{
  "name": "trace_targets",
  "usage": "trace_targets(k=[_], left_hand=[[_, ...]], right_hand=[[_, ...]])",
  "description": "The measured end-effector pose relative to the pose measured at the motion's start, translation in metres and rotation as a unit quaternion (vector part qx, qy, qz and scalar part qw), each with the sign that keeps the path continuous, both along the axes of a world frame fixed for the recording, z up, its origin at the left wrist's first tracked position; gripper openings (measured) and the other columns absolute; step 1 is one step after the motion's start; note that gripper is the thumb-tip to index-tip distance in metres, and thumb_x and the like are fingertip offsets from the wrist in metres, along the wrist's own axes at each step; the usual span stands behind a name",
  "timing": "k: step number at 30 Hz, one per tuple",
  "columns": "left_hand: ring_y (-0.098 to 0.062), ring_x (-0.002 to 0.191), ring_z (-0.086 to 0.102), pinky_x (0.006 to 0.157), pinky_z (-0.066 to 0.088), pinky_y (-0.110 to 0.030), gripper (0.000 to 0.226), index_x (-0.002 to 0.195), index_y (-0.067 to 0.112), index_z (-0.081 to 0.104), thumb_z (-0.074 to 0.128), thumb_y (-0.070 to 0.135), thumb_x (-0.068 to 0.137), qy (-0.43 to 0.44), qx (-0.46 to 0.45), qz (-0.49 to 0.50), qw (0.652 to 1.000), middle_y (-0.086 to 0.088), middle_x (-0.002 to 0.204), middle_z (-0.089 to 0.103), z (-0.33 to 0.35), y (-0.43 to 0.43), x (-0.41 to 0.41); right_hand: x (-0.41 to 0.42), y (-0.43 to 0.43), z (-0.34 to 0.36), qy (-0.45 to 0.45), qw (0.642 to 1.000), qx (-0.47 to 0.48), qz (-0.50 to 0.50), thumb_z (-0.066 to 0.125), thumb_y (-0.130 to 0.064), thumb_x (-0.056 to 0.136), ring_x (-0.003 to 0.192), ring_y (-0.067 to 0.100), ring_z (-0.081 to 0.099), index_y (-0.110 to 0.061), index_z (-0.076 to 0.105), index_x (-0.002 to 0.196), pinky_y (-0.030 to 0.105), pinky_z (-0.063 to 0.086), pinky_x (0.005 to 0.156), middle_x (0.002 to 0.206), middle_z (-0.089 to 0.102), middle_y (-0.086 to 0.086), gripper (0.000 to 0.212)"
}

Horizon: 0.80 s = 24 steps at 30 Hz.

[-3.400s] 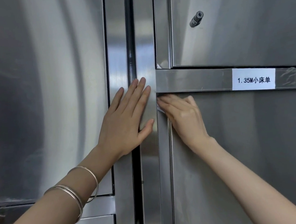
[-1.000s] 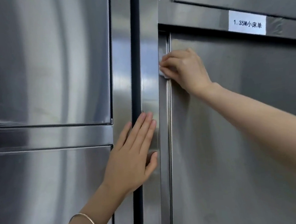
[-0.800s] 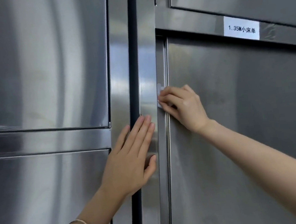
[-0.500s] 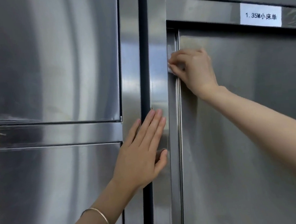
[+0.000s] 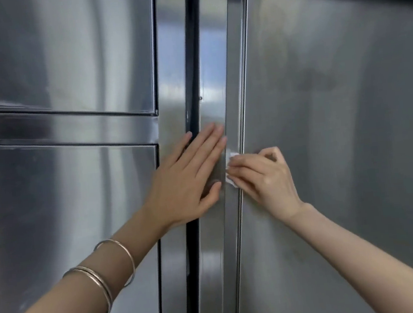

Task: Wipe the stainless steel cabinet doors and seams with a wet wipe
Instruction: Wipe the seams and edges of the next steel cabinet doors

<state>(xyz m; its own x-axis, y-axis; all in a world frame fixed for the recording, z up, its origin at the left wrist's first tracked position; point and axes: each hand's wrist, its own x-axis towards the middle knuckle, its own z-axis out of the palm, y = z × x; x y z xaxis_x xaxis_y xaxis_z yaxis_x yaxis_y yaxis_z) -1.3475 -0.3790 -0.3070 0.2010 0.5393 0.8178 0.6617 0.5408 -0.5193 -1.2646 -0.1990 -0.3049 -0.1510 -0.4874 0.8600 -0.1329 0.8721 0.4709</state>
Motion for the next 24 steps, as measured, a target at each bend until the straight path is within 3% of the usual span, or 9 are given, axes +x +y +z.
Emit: trace_targets(k=[4, 8, 11, 14, 16, 17, 19, 21, 24], left_hand=[[-0.026, 0.144, 0.027, 0.117, 0.024, -0.047, 0.058, 0.142, 0.003, 0.042, 0.047, 0.024, 0.088, 0.07, -0.085, -0.004, 0.994, -0.012, 0.152, 0.034, -0.038, 0.0, -0.002], [-0.026, 0.143, 0.029, 0.116, 0.025, -0.049, 0.056, 0.14, 0.003, 0.046, 0.045, 0.023, 0.087, 0.066, -0.075, 0.02, 0.995, -0.012, 0.151, 0.036, -0.041, -0.001, -0.002], [-0.029, 0.143, 0.028, 0.117, 0.023, -0.05, 0.053, 0.135, 0.0, 0.05, 0.043, 0.023, 0.089, 0.069, -0.094, 0.029, 0.993, -0.016, 0.15, 0.038, -0.039, 0.0, -0.003], [-0.033, 0.143, 0.027, 0.118, 0.021, -0.047, 0.054, 0.135, -0.004, 0.048, 0.043, 0.022, 0.088, 0.066, -0.1, 0.02, 0.993, -0.019, 0.148, 0.039, -0.042, 0.0, -0.003], [-0.034, 0.142, 0.029, 0.118, 0.021, -0.046, 0.052, 0.132, -0.006, 0.051, 0.045, 0.02, 0.087, 0.069, -0.112, 0.01, 0.991, -0.02, 0.144, 0.045, -0.048, -0.001, -0.002], [-0.035, 0.14, 0.032, 0.118, 0.022, -0.045, 0.05, 0.129, -0.006, 0.054, 0.046, 0.018, 0.086, 0.078, -0.132, 0.004, 0.988, -0.021, 0.139, 0.05, -0.052, -0.003, -0.002], [-0.034, 0.135, 0.041, 0.117, 0.024, -0.045, 0.042, 0.119, -0.004, 0.062, 0.048, 0.017, 0.086, 0.108, -0.2, 0.0, 0.974, -0.019, 0.125, 0.061, -0.06, -0.004, -0.002], [-0.032, 0.126, 0.052, 0.117, 0.024, -0.045, 0.035, 0.11, -0.001, 0.066, 0.049, 0.017, 0.086, 0.126, -0.258, 0.001, 0.958, -0.016, 0.114, 0.066, -0.062, -0.006, -0.002], [-0.033, 0.117, 0.056, 0.119, 0.02, -0.045, 0.03, 0.102, 0.0, 0.066, 0.048, 0.017, 0.084, 0.112, -0.276, -0.004, 0.955, -0.016, 0.107, 0.065, -0.067, -0.007, 0.002]], right_hand=[[-0.004, -0.005, -0.065, -0.004, 0.998, -0.058, 0.017, 0.062, -0.014, 0.088, 0.086, 0.011, 0.069, -0.01, 0.073, 0.077, 0.031, 0.034, 0.066, 0.093, 0.072, -0.003, 0.016], [0.005, 0.003, -0.157, -0.123, 0.991, 0.043, 0.005, 0.053, -0.018, 0.093, 0.093, 0.006, 0.067, -0.016, 0.074, 0.074, 0.025, 0.029, 0.067, 0.089, 0.071, -0.009, 0.028], [0.001, 0.006, -0.158, -0.135, 0.987, 0.082, -0.033, 0.038, -0.018, 0.1, 0.091, 0.005, 0.067, -0.019, 0.074, 0.073, 0.024, 0.033, 0.072, 0.086, 0.071, -0.011, 0.045], [-0.002, 0.006, -0.148, -0.099, 0.995, 0.008, 0.012, 0.072, -0.01, 0.08, 0.09, 0.007, 0.068, -0.013, 0.074, 0.079, 0.022, 0.027, 0.074, 0.09, 0.071, -0.007, 0.004], [-0.002, 0.007, -0.173, -0.096, 0.995, -0.024, 0.018, 0.075, -0.007, 0.079, 0.088, 0.006, 0.068, -0.013, 0.075, 0.08, 0.022, 0.027, 0.073, 0.089, 0.072, -0.007, 0.006], [-0.001, 0.007, -0.194, -0.113, 0.993, -0.021, 0.005, 0.065, -0.009, 0.087, 0.086, 0.005, 0.068, -0.016, 0.075, 0.079, 0.022, 0.027, 0.071, 0.088, 0.071, -0.009, 0.015], [0.003, 0.006, -0.239, -0.191, 0.98, -0.023, -0.041, 0.026, -0.021, 0.104, 0.081, 0.003, 0.067, -0.024, 0.075, 0.075, 0.023, 0.033, 0.074, 0.083, 0.071, -0.014, 0.057], [0.006, 0.003, -0.268, -0.236, 0.968, -0.003, -0.081, 0.002, -0.026, 0.104, 0.076, 0.001, 0.065, -0.028, 0.074, 0.069, 0.023, 0.036, 0.077, 0.076, 0.069, -0.018, 0.081], [0.004, -0.004, -0.258, -0.209, 0.973, 0.023, -0.093, 0.02, -0.019, 0.103, 0.077, 0.003, 0.057, -0.024, 0.071, 0.07, 0.023, 0.03, 0.072, 0.076, 0.066, -0.014, 0.062]])
